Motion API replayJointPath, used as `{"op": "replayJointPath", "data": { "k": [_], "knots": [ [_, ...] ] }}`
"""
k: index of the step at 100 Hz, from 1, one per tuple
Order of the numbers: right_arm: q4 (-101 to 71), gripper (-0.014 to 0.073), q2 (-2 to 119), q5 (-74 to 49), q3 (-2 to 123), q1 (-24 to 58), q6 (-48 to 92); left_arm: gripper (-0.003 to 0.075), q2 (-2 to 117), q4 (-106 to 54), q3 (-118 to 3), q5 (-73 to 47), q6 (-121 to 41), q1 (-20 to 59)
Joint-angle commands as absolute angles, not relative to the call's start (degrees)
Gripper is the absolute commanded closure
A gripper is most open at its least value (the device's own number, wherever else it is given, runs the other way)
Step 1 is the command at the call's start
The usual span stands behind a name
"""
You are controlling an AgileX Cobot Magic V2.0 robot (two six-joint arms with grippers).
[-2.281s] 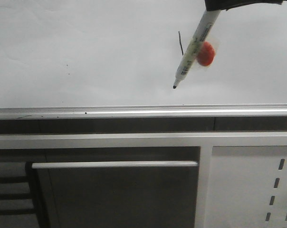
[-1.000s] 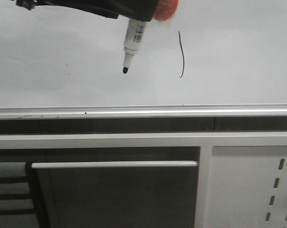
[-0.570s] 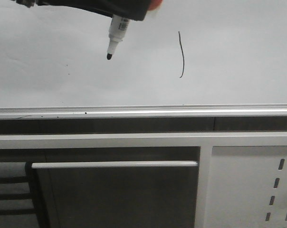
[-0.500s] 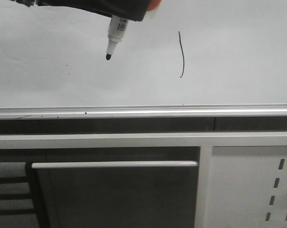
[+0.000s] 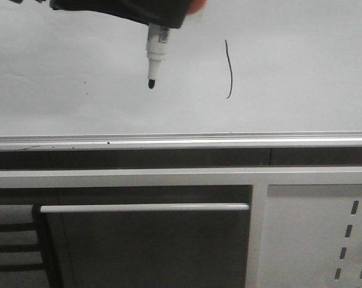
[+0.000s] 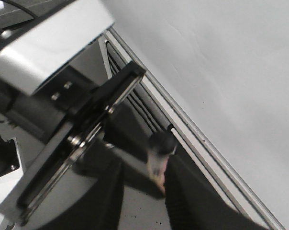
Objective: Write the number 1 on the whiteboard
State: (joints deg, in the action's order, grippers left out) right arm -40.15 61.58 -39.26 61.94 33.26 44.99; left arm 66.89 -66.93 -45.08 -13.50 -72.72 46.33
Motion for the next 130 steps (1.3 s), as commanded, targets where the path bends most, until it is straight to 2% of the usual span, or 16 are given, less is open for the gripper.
{"op": "replayJointPath", "data": {
  "k": [1, 27, 48, 79, 130],
  "knots": [
    [-42.27, 0.0309, 60.33, -37.07, 63.88, 31.04, 43.69, 0.0741, 65.4, -71.21, -46.21, -7.27, -71.56, 46.26],
    [-43.21, 0.0302, 57.55, -39.43, 63.88, 18.69, 42.58, 0.0741, 63.85, -80.06, -41.6, 8.8, -71.56, 47.66],
    [-43.78, 0.0302, 57.6, -40.69, 63.88, 17.54, 42.58, 0.0741, 65.35, -76.91, -41.5, 24.36, -64.59, 53.39],
    [-44.32, 0.0302, 57.6, -41.24, 63.77, 17.54, 42.58, 0.0741, 70.69, -57.74, -41.5, 29.71, -42.81, 54.07],
    [-44.32, 0.0302, 57.6, -40.65, 63.77, 17.54, 42.58, 0.0741, 75.62, -54.4, -43.82, 32.92, -38.85, 53.28]
  ]
}}
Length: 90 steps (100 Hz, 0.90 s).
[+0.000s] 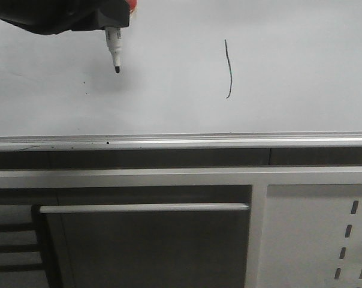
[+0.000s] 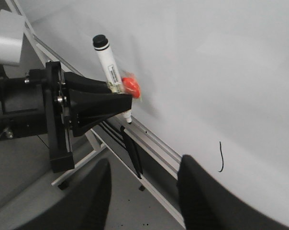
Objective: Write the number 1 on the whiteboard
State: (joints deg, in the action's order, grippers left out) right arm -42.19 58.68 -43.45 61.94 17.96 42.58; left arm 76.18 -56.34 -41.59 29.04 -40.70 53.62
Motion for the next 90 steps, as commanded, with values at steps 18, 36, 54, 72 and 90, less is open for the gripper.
{"op": "replayJointPath", "data": {
  "k": [18, 36, 54, 72, 90],
  "knots": [
    [-44.32, 0.0302, 57.6, -40.75, 63.77, 17.54, 42.58, 0.0741, 77.1, -53.74, -43.96, 35.09, -37.99, 52.88],
    [-44.32, 0.0302, 57.6, -40.75, 63.77, 17.54, 42.58, 0.0741, 78.67, -53.2, -45.07, 35.95, -37.99, 52.88],
    [-44.32, 0.0302, 57.6, -41.01, 63.77, 17.54, 42.58, 0.0741, 80.45, -53.39, -47.15, 36.72, -37.99, 52.85],
    [-44.32, 0.0302, 57.6, -41.45, 63.77, 17.54, 42.58, 0.0741, 81.63, -54.45, -47.24, 36.94, -37.99, 51.38],
    [-44.32, 0.0302, 57.6, -41.45, 63.77, 17.54, 42.58, 0.0741, 81.75, -54.68, -47.24, 37.2, -37.99, 49.98]
  ]
}}
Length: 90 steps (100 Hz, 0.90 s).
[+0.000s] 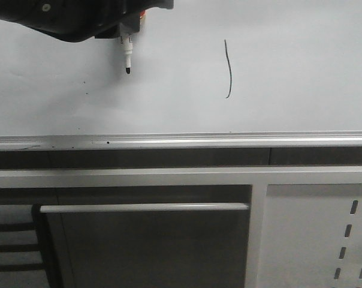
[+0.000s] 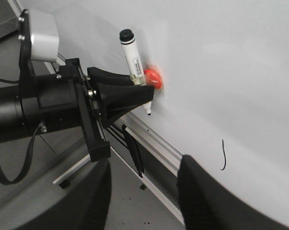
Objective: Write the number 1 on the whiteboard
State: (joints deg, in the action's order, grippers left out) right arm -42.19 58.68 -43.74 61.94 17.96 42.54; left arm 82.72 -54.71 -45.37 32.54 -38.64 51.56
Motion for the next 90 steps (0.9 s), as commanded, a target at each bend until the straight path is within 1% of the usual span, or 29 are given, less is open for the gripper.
{"op": "replayJointPath", "data": {
  "k": [1, 48, 55, 75, 90],
  "knots": [
    [-44.32, 0.0302, 57.6, -41.45, 63.77, 17.54, 42.58, 0.0741, 81.75, -54.68, -47.24, 37.2, -37.99, 50.0],
    [-44.32, 0.0302, 57.6, -41.5, 63.77, 17.54, 42.58, 0.0732, 81.75, -54.68, -47.24, 37.1, -37.99, 50.0],
    [-44.32, 0.0302, 57.6, -41.5, 63.77, 17.54, 42.58, 0.0706, 81.75, -54.68, -47.24, 37.1, -37.99, 50.0],
    [-44.32, 0.0302, 57.6, -41.5, 63.77, 17.54, 42.58, 0.0592, 81.75, -54.68, -47.24, 37.1, -37.99, 50.0],
    [-44.32, 0.0302, 57.6, -41.5, 63.77, 17.54, 42.58, 0.0583, 81.75, -54.68, -47.24, 37.1, -37.99, 50.0]
  ]
}}
